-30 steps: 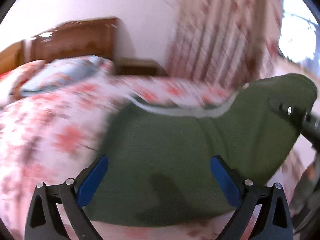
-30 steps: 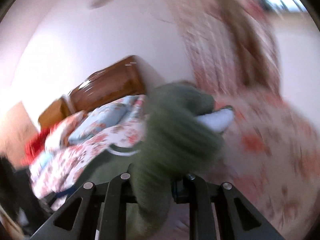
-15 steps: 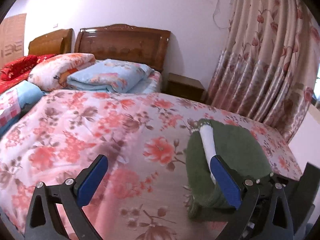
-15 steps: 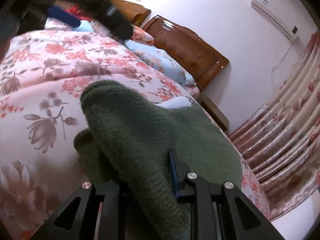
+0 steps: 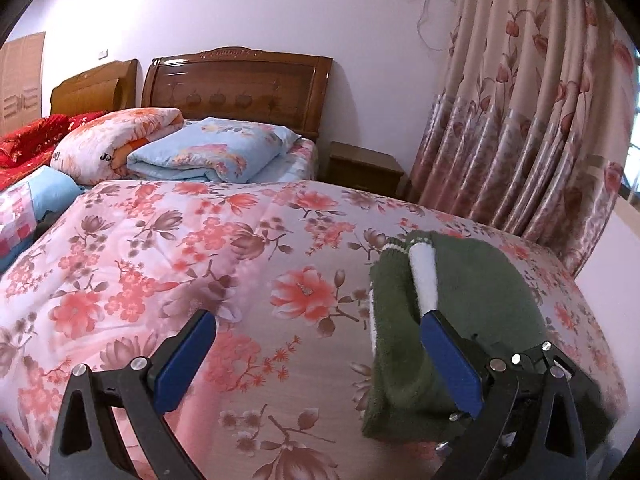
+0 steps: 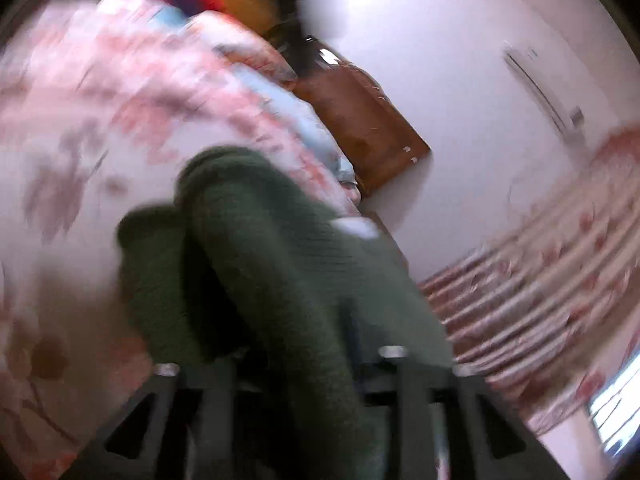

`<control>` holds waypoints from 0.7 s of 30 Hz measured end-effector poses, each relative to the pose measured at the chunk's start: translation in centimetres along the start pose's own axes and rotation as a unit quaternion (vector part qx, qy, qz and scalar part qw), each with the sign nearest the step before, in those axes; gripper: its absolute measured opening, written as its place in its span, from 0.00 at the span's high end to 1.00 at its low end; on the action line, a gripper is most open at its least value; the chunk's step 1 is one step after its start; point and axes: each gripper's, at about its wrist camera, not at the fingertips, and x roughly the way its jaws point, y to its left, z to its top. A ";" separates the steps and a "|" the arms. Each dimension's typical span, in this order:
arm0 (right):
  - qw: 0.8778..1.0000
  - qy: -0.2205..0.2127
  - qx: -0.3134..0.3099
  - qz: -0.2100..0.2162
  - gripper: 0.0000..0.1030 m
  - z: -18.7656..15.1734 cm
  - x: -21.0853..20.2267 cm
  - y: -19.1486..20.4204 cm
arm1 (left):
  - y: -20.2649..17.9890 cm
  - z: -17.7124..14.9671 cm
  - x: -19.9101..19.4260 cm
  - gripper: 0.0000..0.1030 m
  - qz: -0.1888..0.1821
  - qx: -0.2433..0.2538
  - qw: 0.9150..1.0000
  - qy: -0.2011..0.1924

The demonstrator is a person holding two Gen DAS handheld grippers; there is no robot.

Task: Fold small clothes

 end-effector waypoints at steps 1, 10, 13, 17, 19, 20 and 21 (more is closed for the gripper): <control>1.000 -0.002 -0.005 -0.010 0.58 -0.1 0.0 0.3 | 0.0 0.0 -0.2 0.00 0.003 0.003 1.000 -0.001; 0.974 -0.074 0.099 0.191 0.57 -1.9 -7.7 -6.5 | -1.4 0.4 -2.0 0.00 -0.002 0.029 1.000 -0.013; 0.945 -0.090 0.207 0.236 0.59 -5.4 -9.7 -10.9 | -4.1 0.8 -2.5 0.00 -0.032 0.056 0.998 -0.015; 0.909 -0.030 0.347 0.227 0.60 -11.2 -7.1 -16.2 | -8.7 1.2 -1.6 0.00 -0.074 0.106 0.992 -0.009; 0.895 -0.014 0.385 0.224 0.64 -12.6 -6.5 -17.4 | -10.0 1.0 -0.3 0.00 -0.086 0.115 0.990 -0.002; 0.889 -0.018 0.398 0.226 0.64 -12.7 -6.2 -17.7 | -10.6 0.7 1.0 0.00 -0.089 0.119 0.989 0.012; 0.886 -0.017 0.406 0.224 0.64 -12.5 -5.6 -17.7 | -10.9 0.2 2.3 0.00 -0.081 0.127 0.988 0.029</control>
